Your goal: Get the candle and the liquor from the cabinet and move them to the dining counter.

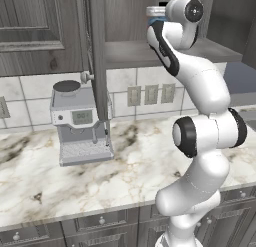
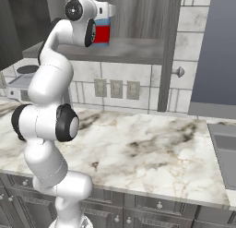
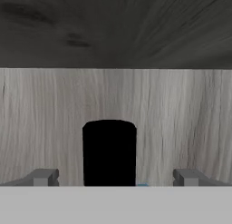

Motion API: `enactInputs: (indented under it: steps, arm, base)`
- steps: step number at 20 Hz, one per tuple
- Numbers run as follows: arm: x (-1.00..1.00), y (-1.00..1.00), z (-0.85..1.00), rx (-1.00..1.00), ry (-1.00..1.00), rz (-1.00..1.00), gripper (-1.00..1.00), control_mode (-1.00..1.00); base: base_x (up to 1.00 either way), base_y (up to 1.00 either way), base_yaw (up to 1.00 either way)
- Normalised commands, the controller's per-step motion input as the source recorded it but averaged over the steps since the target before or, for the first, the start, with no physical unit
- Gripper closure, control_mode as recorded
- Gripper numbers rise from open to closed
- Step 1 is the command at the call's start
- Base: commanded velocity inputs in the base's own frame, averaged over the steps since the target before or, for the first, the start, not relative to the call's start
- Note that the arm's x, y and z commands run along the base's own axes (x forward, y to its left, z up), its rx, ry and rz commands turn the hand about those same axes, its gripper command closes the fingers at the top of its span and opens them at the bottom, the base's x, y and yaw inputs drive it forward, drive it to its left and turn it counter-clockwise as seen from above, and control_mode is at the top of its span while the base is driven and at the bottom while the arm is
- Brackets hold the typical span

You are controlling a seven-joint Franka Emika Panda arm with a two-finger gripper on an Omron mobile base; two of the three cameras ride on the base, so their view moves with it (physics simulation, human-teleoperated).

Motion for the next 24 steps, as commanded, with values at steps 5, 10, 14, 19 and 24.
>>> enactInputs:
  steps: [5,10,14,19,24]
  arm:
    - [0.22,0.00,0.00,0.00,0.00,0.00,-1.00,-1.00]
    - [0.19,0.00,0.00,0.00,0.00,0.00,-1.00,-1.00]
    - [0.19,0.08,0.00,0.00,0.02,0.00,-1.00,-1.00]
    - [0.01,0.03,0.00,0.00,0.00,0.00,-1.00,-1.00]
    - [0.00,0.00,0.00,0.00,0.00,0.00,-1.00,-1.00]
  base:
    - [0.00,0.00,0.00]
    - [0.00,0.00,0.00]
    - [0.00,0.00,0.00]
    - [0.00,0.00,0.00]
    - [0.00,0.00,0.00]
